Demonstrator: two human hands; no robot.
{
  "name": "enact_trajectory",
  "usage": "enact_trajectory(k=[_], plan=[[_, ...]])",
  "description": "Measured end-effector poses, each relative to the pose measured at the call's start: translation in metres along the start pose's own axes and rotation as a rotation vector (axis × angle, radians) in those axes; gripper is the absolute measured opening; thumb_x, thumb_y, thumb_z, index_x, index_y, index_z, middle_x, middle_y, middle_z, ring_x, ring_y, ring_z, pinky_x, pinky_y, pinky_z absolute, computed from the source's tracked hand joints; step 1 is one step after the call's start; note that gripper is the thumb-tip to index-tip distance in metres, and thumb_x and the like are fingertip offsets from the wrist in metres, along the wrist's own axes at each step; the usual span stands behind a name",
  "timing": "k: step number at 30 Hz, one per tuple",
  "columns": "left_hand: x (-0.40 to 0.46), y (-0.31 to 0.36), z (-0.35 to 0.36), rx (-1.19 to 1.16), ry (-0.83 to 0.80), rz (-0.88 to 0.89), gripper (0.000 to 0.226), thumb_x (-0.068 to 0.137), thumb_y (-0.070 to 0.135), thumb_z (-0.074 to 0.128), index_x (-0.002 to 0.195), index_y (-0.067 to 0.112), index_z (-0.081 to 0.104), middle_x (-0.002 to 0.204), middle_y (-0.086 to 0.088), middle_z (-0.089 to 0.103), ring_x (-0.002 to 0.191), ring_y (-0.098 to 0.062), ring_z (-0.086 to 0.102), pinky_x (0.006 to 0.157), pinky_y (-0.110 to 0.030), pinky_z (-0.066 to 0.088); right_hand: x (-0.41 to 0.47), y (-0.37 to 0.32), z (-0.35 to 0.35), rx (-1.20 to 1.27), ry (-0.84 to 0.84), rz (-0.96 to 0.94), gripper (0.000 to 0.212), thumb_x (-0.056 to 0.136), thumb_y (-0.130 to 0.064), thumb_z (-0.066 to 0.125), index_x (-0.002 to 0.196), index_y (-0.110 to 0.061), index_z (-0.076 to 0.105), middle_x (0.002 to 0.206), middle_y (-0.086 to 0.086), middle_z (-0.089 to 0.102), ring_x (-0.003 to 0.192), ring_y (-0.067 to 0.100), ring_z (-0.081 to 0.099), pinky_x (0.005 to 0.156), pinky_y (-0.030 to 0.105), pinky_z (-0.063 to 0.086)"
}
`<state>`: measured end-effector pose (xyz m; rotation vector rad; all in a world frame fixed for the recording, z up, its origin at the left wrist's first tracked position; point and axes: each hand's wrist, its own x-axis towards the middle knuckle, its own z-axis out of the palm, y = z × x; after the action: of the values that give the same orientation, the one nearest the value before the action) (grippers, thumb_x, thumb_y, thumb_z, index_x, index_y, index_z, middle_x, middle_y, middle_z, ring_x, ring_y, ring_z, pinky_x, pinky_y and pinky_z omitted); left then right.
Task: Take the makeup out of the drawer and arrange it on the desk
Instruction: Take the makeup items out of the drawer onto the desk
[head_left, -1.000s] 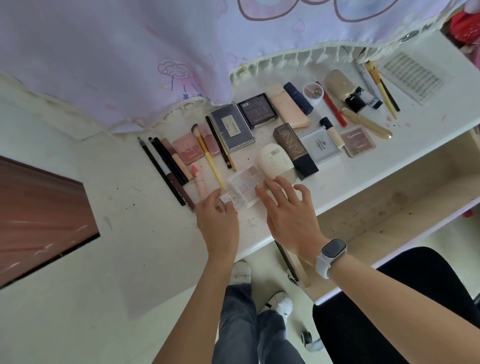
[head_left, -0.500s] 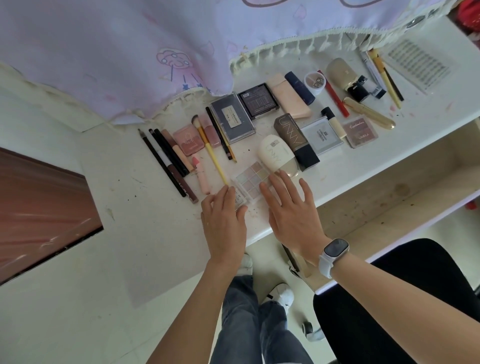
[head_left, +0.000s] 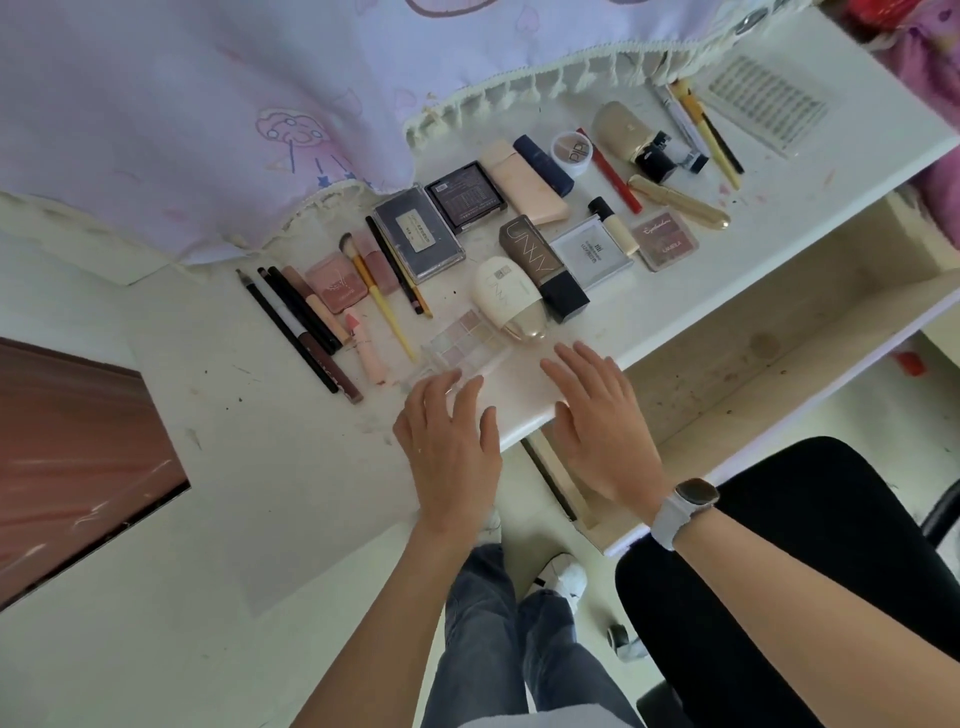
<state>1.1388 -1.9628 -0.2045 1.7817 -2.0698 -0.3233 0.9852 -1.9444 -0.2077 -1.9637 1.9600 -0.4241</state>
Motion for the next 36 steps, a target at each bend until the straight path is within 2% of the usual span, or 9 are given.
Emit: enact_trajectory(k=[3, 8, 12, 14, 18, 24, 27, 30, 36], plan=[[-0.020, 0.035, 0.018, -0.059, -0.036, 0.177, 0.025, 0.076, 0.013, 0.073, 0.100, 0.011, 0.067, 0.108, -0.009, 0.064, 0.104, -0.029, 0.058, 0.081, -0.041, 0.047, -0.031, 0.048, -0.017, 0.174, 0.193, 0.388, 0.042, 0.090, -0.001, 0.045, 0.132, -0.002, 0.045, 0.139, 0.017, 0.041, 0.133, 0.031, 0.033, 0.110, 0.049, 0.029], [-0.059, 0.096, 0.064, -0.137, -0.304, 0.453, 0.033, 0.078, 0.024, 0.070, 0.107, 0.008, 0.065, 0.107, -0.008, 0.065, 0.095, -0.027, 0.063, 0.074, -0.035, 0.052, -0.058, 0.130, -0.036, 0.224, 0.182, 0.967, 0.046, 0.093, -0.014, 0.041, 0.134, 0.006, 0.032, 0.140, 0.022, 0.032, 0.128, 0.033, 0.030, 0.106, 0.044, 0.031], [-0.070, 0.125, 0.100, -0.141, -0.517, 0.445, 0.049, 0.088, 0.031, 0.059, 0.129, 0.007, 0.048, 0.116, -0.010, 0.059, 0.099, -0.027, 0.058, 0.077, -0.036, 0.049, -0.047, 0.164, -0.039, 0.565, 0.218, 1.151, 0.023, 0.092, -0.015, 0.041, 0.113, -0.008, 0.039, 0.086, 0.009, 0.049, 0.084, 0.030, 0.052, 0.066, 0.032, 0.039], [-0.070, 0.128, 0.113, -0.144, -0.577, 0.419, 0.047, 0.092, 0.030, 0.053, 0.133, 0.010, 0.042, 0.115, -0.008, 0.058, 0.097, -0.023, 0.056, 0.076, -0.033, 0.046, -0.045, 0.175, -0.037, 0.638, 0.273, 1.216, 0.009, 0.090, -0.013, 0.041, 0.099, -0.013, 0.040, 0.077, 0.004, 0.047, 0.065, 0.020, 0.051, 0.050, 0.027, 0.034], [-0.068, 0.131, 0.122, -0.135, -0.586, 0.442, 0.036, 0.090, 0.024, 0.058, 0.123, 0.012, 0.053, 0.095, -0.005, 0.061, 0.078, -0.021, 0.059, 0.057, -0.028, 0.042, -0.043, 0.191, -0.039, 0.691, 0.245, 1.250, 0.019, 0.086, -0.011, 0.042, 0.072, -0.020, 0.033, 0.086, 0.014, 0.056, 0.060, 0.017, 0.049, 0.049, 0.025, 0.035], [-0.059, 0.136, 0.117, -0.065, -0.501, 0.526, 0.030, 0.062, 0.015, 0.083, 0.088, 0.012, 0.070, 0.056, 0.002, 0.057, 0.043, -0.013, 0.048, 0.037, -0.017, 0.028, -0.046, 0.197, -0.037, 0.741, 0.290, 1.210, 0.006, 0.085, -0.008, 0.043, 0.088, -0.010, 0.038, 0.077, 0.011, 0.049, 0.069, 0.025, 0.050, 0.067, 0.038, 0.049], [-0.054, 0.137, 0.114, -0.108, -0.505, 0.514, 0.027, 0.064, 0.013, 0.080, 0.089, 0.010, 0.071, 0.054, -0.001, 0.057, 0.043, -0.017, 0.051, 0.035, -0.021, 0.039, -0.046, 0.195, -0.039, 0.731, 0.326, 1.181, 0.008, 0.084, -0.007, 0.044, 0.084, -0.011, 0.037, 0.072, 0.009, 0.047, 0.063, 0.022, 0.048, 0.060, 0.035, 0.048], [-0.047, 0.137, 0.105, -0.148, -0.493, 0.502, 0.024, 0.068, 0.013, 0.075, 0.092, 0.010, 0.071, 0.054, 0.000, 0.056, 0.042, -0.015, 0.046, 0.036, -0.022, 0.043, -0.041, 0.193, -0.042, 0.730, 0.383, 1.133, 0.019, 0.085, -0.007, 0.043, 0.073, -0.016, 0.031, 0.061, -0.001, 0.037, 0.049, 0.014, 0.038, 0.045, 0.024, 0.035], [-0.029, 0.132, 0.093, -0.112, -0.479, 0.473, 0.022, 0.078, 0.016, 0.069, 0.099, 0.011, 0.069, 0.065, -0.002, 0.063, 0.047, -0.020, 0.056, 0.043, -0.030, 0.052, -0.027, 0.185, -0.042, 0.841, 0.377, 1.016, 0.019, 0.093, -0.019, 0.042, 0.100, -0.020, 0.025, 0.065, -0.003, 0.035, 0.051, 0.011, 0.037, 0.047, 0.022, 0.035]])
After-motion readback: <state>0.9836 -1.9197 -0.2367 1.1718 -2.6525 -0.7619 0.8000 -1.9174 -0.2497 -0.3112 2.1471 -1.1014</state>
